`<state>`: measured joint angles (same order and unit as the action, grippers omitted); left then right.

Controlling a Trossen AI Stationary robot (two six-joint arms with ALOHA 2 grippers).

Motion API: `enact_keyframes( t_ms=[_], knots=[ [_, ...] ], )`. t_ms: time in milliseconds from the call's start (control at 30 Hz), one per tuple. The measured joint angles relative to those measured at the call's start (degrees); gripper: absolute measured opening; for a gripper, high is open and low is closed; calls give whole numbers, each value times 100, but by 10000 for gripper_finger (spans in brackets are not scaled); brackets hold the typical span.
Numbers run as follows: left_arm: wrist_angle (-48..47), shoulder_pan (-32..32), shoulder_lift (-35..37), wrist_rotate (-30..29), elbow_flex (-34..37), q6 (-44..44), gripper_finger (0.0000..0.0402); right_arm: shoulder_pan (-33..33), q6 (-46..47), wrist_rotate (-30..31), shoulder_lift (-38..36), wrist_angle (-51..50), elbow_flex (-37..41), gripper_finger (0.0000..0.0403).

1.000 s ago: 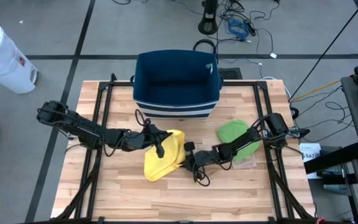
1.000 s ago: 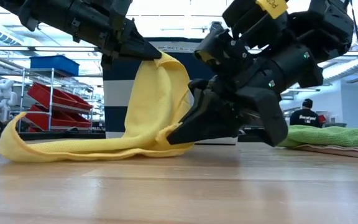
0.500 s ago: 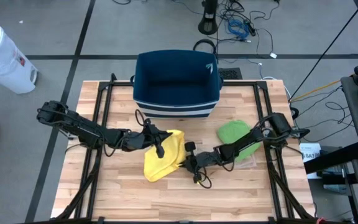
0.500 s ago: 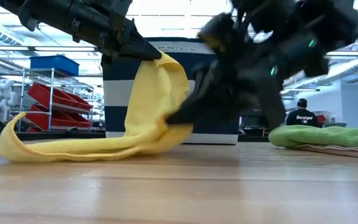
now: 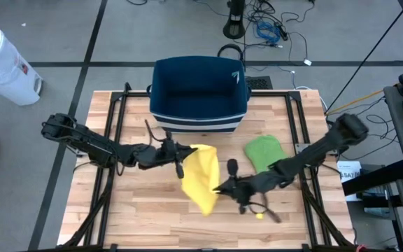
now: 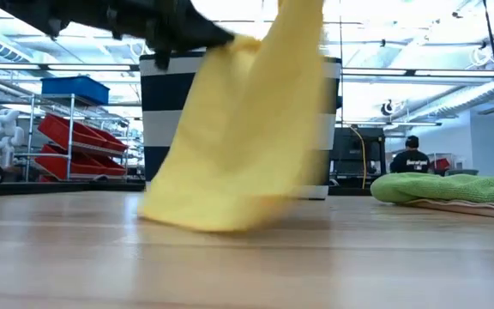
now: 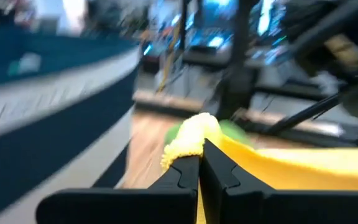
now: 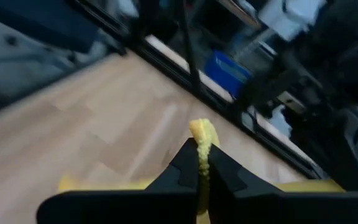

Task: Fold towel
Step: Fold the yellow towel

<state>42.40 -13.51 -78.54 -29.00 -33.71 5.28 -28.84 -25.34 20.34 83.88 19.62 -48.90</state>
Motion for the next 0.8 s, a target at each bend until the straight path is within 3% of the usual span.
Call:
enact_keyframes(
  t_ms=[167,300,600,800],
  knots=[
    [860,-133,0,894,0,-738,0,-285,206,-973,-1022,-747,0,0],
    [1155,-281,0,1589,0,-883,0,-536,344,-1415,-1575,-1190,0,0],
    [2007,-876,0,2681,0,-1137,0,-1047,189,-1625,-1982,-1412,0,0],
    [2254,-1104,0,2626,0,-1427,0,-1145,65,-1623,-1893,-1506,0,0]
  ],
)
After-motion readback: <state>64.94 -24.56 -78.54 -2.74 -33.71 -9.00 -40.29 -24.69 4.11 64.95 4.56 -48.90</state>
